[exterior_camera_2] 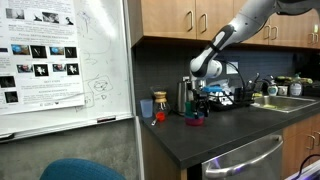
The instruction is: Push the red bowl away from you
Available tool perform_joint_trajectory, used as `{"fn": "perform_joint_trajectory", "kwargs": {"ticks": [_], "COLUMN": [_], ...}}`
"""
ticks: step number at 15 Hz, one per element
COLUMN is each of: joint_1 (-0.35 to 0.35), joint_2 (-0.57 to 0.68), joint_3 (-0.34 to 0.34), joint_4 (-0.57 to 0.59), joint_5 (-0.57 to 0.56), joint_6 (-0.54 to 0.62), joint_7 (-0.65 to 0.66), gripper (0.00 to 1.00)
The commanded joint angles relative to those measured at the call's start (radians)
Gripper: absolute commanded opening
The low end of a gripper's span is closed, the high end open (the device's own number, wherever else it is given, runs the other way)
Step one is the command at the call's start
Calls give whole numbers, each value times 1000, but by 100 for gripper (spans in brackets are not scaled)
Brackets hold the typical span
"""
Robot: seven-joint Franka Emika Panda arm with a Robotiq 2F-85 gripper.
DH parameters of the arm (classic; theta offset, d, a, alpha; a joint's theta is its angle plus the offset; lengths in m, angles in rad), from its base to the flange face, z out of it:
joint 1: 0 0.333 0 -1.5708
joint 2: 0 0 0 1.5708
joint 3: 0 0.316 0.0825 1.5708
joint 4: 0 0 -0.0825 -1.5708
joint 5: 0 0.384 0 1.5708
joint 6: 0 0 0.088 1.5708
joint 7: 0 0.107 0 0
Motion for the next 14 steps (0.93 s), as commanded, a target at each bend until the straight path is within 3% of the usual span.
{"fn": "perform_joint_trajectory", "kwargs": {"ticks": [1, 8, 14], "joint_1": [-16, -17, 11], "joint_2": [162, 361, 471], "joint_3": [-5, 6, 23], "joint_4": [230, 610, 794], "joint_5": [-31, -53, -49], "joint_6": [-91, -305, -436], "joint_7": [-66, -156, -172], "gripper": [100, 100, 100]}}
